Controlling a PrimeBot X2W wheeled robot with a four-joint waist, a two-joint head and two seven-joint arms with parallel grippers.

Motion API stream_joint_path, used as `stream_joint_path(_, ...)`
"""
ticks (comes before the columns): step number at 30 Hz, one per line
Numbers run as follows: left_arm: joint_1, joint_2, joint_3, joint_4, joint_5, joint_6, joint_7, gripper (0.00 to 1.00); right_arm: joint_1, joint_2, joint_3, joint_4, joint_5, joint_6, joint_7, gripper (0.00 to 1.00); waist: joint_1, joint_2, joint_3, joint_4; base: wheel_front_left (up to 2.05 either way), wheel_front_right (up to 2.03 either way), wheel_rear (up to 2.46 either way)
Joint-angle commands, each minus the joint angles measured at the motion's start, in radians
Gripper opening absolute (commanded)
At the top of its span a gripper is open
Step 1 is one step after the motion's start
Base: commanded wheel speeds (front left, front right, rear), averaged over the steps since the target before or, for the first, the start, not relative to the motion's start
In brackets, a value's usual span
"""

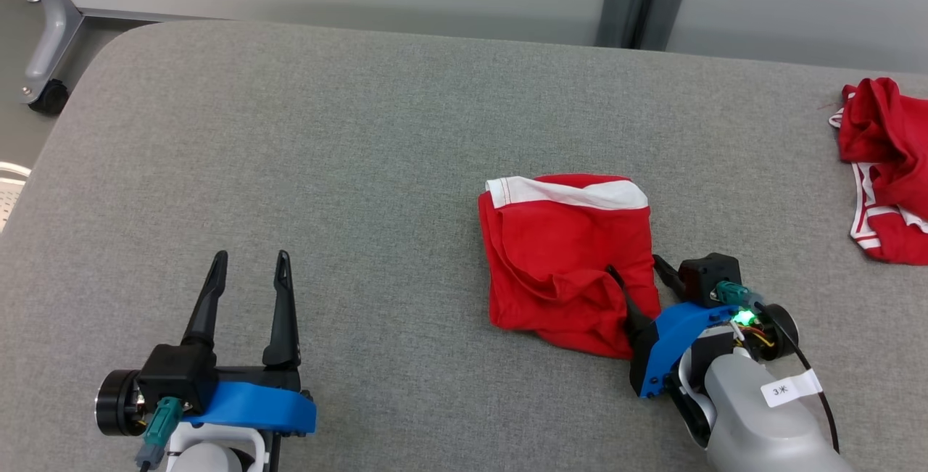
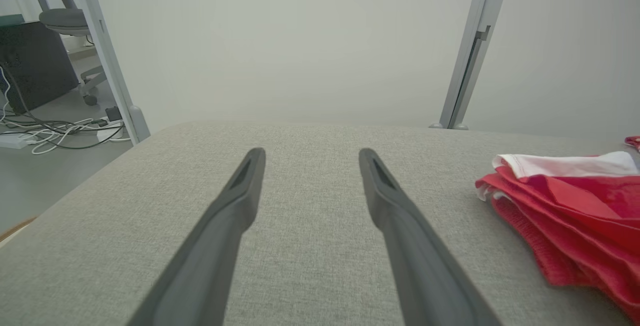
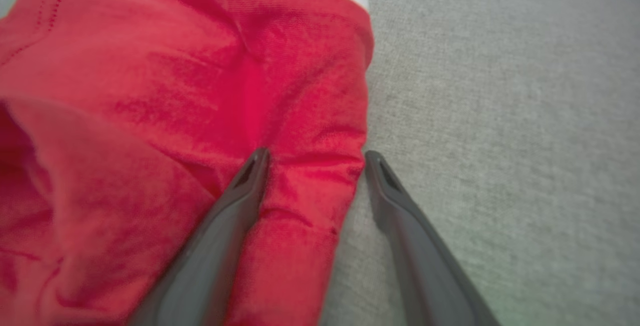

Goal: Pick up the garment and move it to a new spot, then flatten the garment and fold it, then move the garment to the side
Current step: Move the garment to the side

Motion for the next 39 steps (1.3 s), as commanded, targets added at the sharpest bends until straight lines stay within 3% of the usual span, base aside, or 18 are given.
stream_joint_path(1,-0.009,0.0,-0.002,0.001,-0.002,0.004,-0.004,1.0,0.011,0.006,0.017,0.021,0.02,0.0,0.013,0.75,0.0,0.0,-0.001,0.001,0.0,0.0,0.0)
stream_joint_path(2,-0.007,0.0,-0.002,0.003,-0.003,0.003,-0.004,1.0,0.009,0.007,0.037,0.024,0.036,0.001,0.013,0.15,0.0,0.0,-0.002,0.002,0.0,0.0,0.0)
stream_joint_path(3,-0.004,0.0,-0.003,0.004,-0.005,0.003,-0.004,1.0,0.003,0.008,0.051,0.026,0.051,0.001,0.013,0.0,0.0,0.0,-0.002,0.003,0.0,0.0,0.0)
stream_joint_path(10,0.008,0.0,0.006,0.002,-0.018,0.008,-0.004,1.0,-0.079,-0.004,0.092,0.025,0.06,0.0,0.003,0.0,0.0,0.0,-0.005,-0.005,0.0,0.0,0.0)
stream_joint_path(21,-0.027,0.0,0.007,-0.048,-0.018,0.002,-0.004,1.0,-0.217,-0.134,0.208,-0.076,0.029,0.0,0.001,0.0,0.0,0.0,0.053,-0.066,0.0,0.0,0.0)
stream_joint_path(30,-0.078,0.016,0.034,-0.126,0.011,-0.014,-0.003,1.0,-0.387,-0.269,0.302,-0.162,0.087,0.0,0.006,0.0,0.0,0.0,0.185,-0.199,0.0,0.0,0.0)
stream_joint_path(39,-0.123,0.069,0.036,-0.205,0.036,-0.025,-0.003,1.0,-0.499,-0.406,0.338,-0.263,0.234,0.0,0.058,0.0,0.0,0.0,0.296,-0.343,0.0,0.0,0.0)
